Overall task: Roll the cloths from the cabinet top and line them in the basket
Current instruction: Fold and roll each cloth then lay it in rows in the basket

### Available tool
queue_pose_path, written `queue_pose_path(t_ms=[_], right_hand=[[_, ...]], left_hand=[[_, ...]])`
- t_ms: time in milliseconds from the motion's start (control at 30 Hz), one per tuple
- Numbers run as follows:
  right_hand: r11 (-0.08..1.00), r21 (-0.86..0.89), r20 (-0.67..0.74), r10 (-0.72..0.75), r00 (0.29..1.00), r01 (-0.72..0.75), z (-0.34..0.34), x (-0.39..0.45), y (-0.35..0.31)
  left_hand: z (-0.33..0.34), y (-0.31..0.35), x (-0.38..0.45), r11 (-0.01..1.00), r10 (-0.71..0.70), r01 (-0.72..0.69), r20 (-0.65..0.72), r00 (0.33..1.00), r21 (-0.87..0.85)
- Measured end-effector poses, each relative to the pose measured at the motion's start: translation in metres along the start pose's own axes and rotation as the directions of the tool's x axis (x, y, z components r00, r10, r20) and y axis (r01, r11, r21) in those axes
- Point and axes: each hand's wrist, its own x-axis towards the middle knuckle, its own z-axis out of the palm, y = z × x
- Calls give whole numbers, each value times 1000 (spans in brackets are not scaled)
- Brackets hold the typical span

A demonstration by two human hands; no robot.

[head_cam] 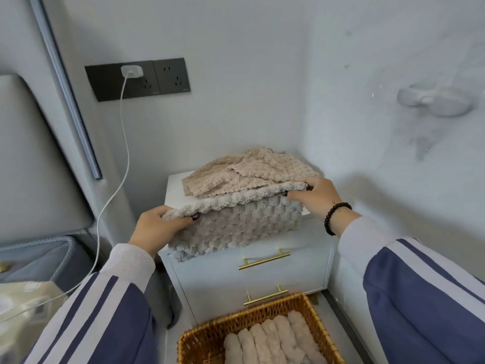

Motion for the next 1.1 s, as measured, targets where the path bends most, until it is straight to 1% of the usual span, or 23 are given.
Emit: queue_pose_path(t_ms=[67,133,200,267,367,433,467,533,633,733,833,933,1033,1100], right_hand=[[1000,24,-2,-9,1000,9,-13,-8,-4],[998,66,-7,-18,1000,18,-26,-19,-7],[995,98,11,-5,1000,4,-35,-33,-9],[992,122,48,17,999,-22,-42,-45,-6],[986,158,147,23,989,-47,-48,-70,-9],[995,96,156,16,988,-31,-48,-83,-8],[999,49,136,11,991,-17,-47,-89,-7],[1000,1,55,-17,998,17,-43,-94,1],[998,-32,-69,-49,996,47,-37,-101,2],[994,-77,-117,-83,990,74,-28,-103,-3],[984,-143,-138,-126,982,107,-14,-102,-8],[978,-154,-133,-159,978,138,3,-98,-11],[968,-139,-107,-226,968,210,20,-100,-20],[951,-140,-65,-286,956,275,32,-106,-26]], left_hand=[[-5,12,-19,987,21,-18,15,1000,-160],[-10,19,-40,959,18,-4,45,999,-284],[-13,21,-58,919,4,32,89,996,-394],[-16,19,-74,888,-9,59,111,994,-456],[-17,14,-95,865,-54,100,108,993,-491],[-16,13,-106,844,-84,135,121,989,-519],[-14,13,-112,833,-101,158,135,986,-530],[-11,12,-121,818,-139,203,158,978,-539],[-5,12,-128,812,-172,238,171,970,-533],[2,10,-126,826,-222,270,155,963,-494],[7,9,-118,823,-265,305,151,952,-478],[14,13,-110,802,-282,342,193,940,-489],[24,16,-104,774,-286,376,249,925,-510],[29,19,-102,747,-287,393,273,918,-536]])
